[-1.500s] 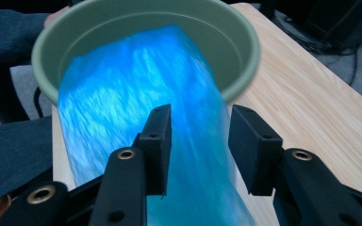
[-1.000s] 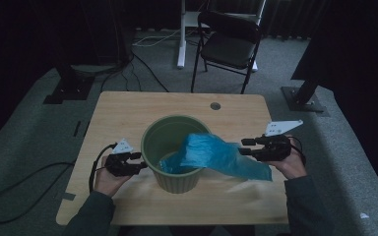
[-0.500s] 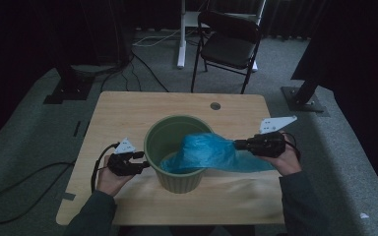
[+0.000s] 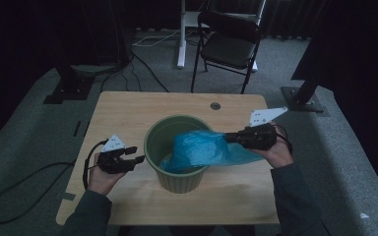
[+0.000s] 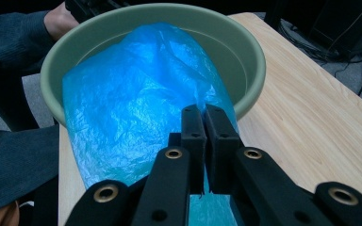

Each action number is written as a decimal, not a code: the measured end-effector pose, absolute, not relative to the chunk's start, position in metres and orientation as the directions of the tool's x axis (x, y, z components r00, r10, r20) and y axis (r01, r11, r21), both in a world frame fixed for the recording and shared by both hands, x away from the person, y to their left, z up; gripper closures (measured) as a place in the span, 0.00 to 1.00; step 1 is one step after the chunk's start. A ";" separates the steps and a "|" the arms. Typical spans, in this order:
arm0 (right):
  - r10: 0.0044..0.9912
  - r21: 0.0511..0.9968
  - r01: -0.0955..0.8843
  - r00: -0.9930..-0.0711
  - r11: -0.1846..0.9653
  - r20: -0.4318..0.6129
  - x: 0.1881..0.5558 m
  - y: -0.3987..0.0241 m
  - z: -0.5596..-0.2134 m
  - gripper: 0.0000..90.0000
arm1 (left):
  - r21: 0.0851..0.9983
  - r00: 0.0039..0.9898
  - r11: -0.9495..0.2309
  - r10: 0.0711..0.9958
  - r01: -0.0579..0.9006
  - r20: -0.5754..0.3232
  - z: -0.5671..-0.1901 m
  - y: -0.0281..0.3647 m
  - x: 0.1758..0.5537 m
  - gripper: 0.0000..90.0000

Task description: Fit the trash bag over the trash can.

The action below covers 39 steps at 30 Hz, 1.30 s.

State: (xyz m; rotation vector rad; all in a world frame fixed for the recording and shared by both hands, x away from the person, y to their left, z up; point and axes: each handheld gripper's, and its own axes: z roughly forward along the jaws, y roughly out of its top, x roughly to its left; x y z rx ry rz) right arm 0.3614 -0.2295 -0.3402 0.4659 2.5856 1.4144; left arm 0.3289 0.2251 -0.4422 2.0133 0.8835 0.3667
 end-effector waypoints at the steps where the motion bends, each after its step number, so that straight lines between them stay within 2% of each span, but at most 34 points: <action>1: 0.340 0.841 0.192 -0.940 0.506 0.010 0.362 -0.228 -0.339 0.97 | 0.823 0.702 -0.352 0.708 0.446 -0.077 -0.440 0.227 0.328 0.54; 14: 0.332 0.835 0.182 -0.943 0.520 -0.001 0.363 -0.223 -0.337 0.97 | 0.859 0.732 -0.322 0.675 0.399 -0.087 -0.411 0.233 0.325 0.54; 32: 0.323 0.835 0.173 -0.946 0.522 -0.006 0.363 -0.219 -0.335 0.97 | 0.872 0.823 -0.368 0.563 0.324 -0.068 -0.371 0.221 0.340 0.56; 39: 0.316 0.836 0.169 -0.949 0.522 -0.006 0.363 -0.214 -0.334 0.97 | 0.862 0.856 -0.414 0.515 0.293 -0.043 -0.360 0.204 0.346 0.56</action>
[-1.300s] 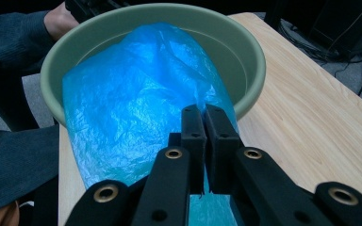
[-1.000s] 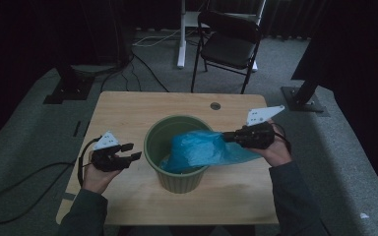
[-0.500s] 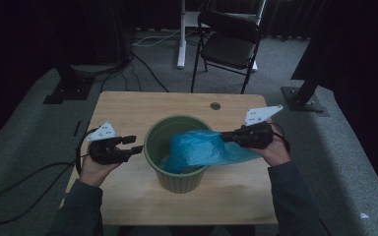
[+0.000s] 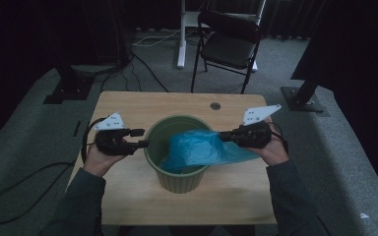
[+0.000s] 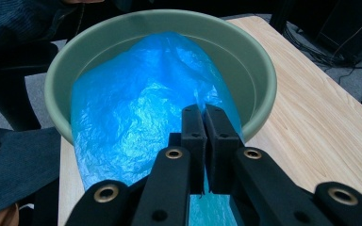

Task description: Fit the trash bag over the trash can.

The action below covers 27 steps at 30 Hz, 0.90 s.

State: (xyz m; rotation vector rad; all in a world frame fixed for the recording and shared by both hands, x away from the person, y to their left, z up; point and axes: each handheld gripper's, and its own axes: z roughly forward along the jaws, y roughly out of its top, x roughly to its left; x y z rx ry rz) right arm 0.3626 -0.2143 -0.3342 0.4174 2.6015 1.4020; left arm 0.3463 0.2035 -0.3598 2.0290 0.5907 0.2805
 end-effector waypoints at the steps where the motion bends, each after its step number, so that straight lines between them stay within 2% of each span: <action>1: 0.314 0.835 0.167 -0.949 0.524 -0.008 0.363 -0.214 -0.334 0.97 | 0.859 0.861 -0.423 0.507 0.287 -0.038 -0.358 0.201 0.347 0.56; 10: 0.308 0.836 0.160 -0.951 0.524 -0.011 0.364 -0.208 -0.334 0.97 | 0.843 0.893 -0.477 0.450 0.250 -0.010 -0.347 0.172 0.353 0.55; 21: 0.286 0.834 0.133 -0.958 0.536 -0.031 0.362 -0.195 -0.329 0.97 | 0.815 0.927 -0.552 0.371 0.174 0.053 -0.334 0.115 0.358 0.56; 24: 0.278 0.835 0.126 -0.960 0.536 -0.033 0.361 -0.193 -0.328 0.97 | 0.803 0.924 -0.572 0.375 0.166 0.076 -0.334 0.104 0.358 0.62; 27: 0.269 0.833 0.121 -0.962 0.540 -0.035 0.359 -0.192 -0.328 0.97 | 0.791 0.922 -0.597 0.367 0.132 0.123 -0.335 0.097 0.354 0.80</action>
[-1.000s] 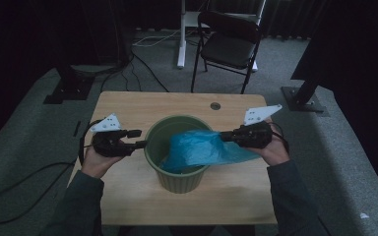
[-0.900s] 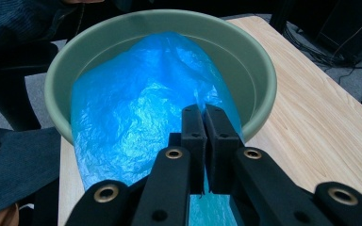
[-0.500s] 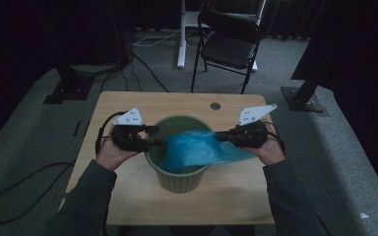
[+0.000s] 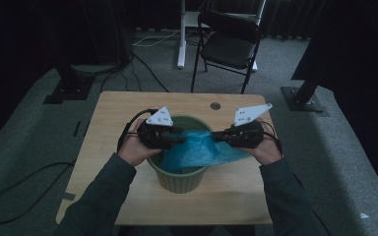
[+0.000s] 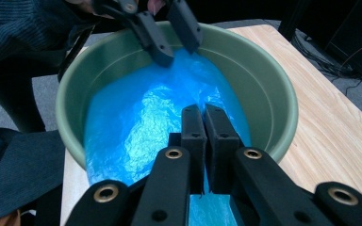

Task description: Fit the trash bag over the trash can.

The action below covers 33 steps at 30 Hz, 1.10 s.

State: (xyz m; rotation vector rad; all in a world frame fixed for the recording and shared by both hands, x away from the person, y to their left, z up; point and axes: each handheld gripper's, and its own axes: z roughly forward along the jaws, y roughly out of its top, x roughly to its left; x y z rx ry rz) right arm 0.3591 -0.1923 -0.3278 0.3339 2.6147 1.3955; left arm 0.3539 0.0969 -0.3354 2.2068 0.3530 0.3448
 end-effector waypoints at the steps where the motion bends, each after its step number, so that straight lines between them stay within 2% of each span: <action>1: 0.267 0.832 0.119 -0.963 0.542 -0.037 0.358 -0.192 -0.328 0.96 | 0.789 0.921 -0.602 0.366 0.126 0.132 -0.336 0.095 0.353 0.85; 4: 0.261 0.836 0.118 -0.965 0.536 -0.032 0.357 -0.194 -0.326 0.92 | 0.781 0.922 -0.615 0.356 0.110 0.151 -0.336 0.093 0.350 0.96; 6: 0.250 0.839 0.115 -0.968 0.532 -0.026 0.356 -0.196 -0.325 0.89 | 0.779 0.922 -0.618 0.352 0.102 0.159 -0.337 0.092 0.349 0.99; 10: 0.238 0.847 0.106 -0.971 0.520 -0.025 0.354 -0.201 -0.321 0.82 | 0.773 0.919 -0.628 0.351 0.089 0.179 -0.338 0.092 0.347 0.99; 14: 0.245 0.868 0.105 -0.969 0.485 -0.019 0.354 -0.210 -0.313 0.80 | 0.767 0.918 -0.636 0.349 0.083 0.190 -0.340 0.093 0.344 0.99; 21: 0.344 0.871 0.134 -0.938 0.472 -0.042 0.358 -0.215 -0.305 0.89 | 0.768 0.914 -0.635 0.358 0.089 0.190 -0.343 0.096 0.344 0.99; 25: 0.364 0.858 0.172 -0.931 0.484 -0.018 0.361 -0.211 -0.314 0.89 | 0.768 0.913 -0.634 0.361 0.090 0.191 -0.346 0.097 0.344 0.99; 33: 0.305 0.845 0.173 -0.952 0.506 0.013 0.354 -0.199 -0.325 0.83 | 0.770 0.909 -0.631 0.371 0.099 0.188 -0.348 0.098 0.343 0.99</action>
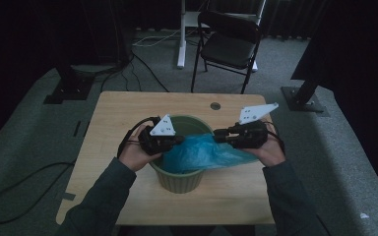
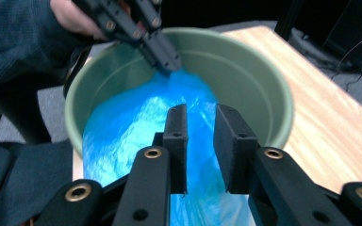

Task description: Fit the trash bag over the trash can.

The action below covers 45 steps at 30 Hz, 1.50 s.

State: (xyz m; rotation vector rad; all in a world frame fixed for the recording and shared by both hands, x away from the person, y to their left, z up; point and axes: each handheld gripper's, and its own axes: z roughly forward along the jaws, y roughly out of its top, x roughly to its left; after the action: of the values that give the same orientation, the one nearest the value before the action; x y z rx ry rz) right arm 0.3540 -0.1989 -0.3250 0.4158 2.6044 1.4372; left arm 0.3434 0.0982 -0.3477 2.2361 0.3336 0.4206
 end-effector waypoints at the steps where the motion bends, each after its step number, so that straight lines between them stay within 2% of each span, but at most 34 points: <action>1: 0.302 0.841 0.175 -0.953 0.512 0.014 0.353 -0.198 -0.326 0.82 | 0.770 0.909 -0.631 0.372 0.100 0.187 -0.348 0.098 0.343 0.99; 7: 0.296 0.835 0.193 -0.954 0.516 0.037 0.352 -0.198 -0.331 0.74 | 0.773 0.906 -0.626 0.379 0.101 0.188 -0.347 0.099 0.343 0.99; 9: 0.301 0.826 0.196 -0.953 0.528 0.033 0.353 -0.196 -0.333 0.74 | 0.773 0.907 -0.626 0.377 0.101 0.187 -0.347 0.099 0.343 0.99; 12: 0.304 0.821 0.200 -0.952 0.535 0.034 0.355 -0.193 -0.334 0.85 | 0.774 0.908 -0.624 0.376 0.102 0.183 -0.347 0.097 0.343 0.96; 15: 0.324 0.822 0.200 -0.946 0.533 0.021 0.357 -0.192 -0.334 0.98 | 0.778 0.909 -0.621 0.372 0.094 0.187 -0.346 0.096 0.342 0.88; 20: 0.351 0.828 0.205 -0.936 0.523 0.010 0.358 -0.193 -0.333 1.00 | 0.795 0.911 -0.602 0.366 0.075 0.191 -0.337 0.095 0.341 0.77; 28: 0.344 0.837 0.185 -0.939 0.515 -0.004 0.356 -0.187 -0.328 1.00 | 0.792 0.919 -0.609 0.337 0.046 0.207 -0.325 0.077 0.340 0.73; 30: 0.340 0.843 0.179 -0.940 0.507 -0.004 0.356 -0.186 -0.327 1.00 | 0.782 0.918 -0.622 0.335 0.047 0.210 -0.326 0.072 0.341 0.74; 33: 0.331 0.846 0.169 -0.944 0.506 -0.009 0.354 -0.185 -0.325 1.00 | 0.770 0.918 -0.636 0.329 0.040 0.223 -0.330 0.067 0.340 0.88; 36: 0.341 0.850 0.162 -0.940 0.502 -0.022 0.353 -0.188 -0.323 0.95 | 0.764 0.917 -0.645 0.322 0.033 0.233 -0.333 0.067 0.338 0.97; 41: 0.396 0.853 0.191 -0.918 0.487 -0.021 0.353 -0.201 -0.319 0.94 | 0.759 0.913 -0.651 0.328 0.032 0.242 -0.335 0.070 0.337 0.99; 45: 0.395 0.831 0.211 -0.918 0.515 -0.012 0.353 -0.202 -0.325 0.94 | 0.764 0.911 -0.645 0.333 0.031 0.244 -0.335 0.071 0.336 0.99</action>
State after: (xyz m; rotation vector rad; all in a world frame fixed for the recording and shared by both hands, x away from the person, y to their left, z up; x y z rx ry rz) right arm 0.3531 -0.2025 -0.3251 0.5185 2.5555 1.3602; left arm 0.3362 0.0707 -0.3350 2.2369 0.2587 0.4658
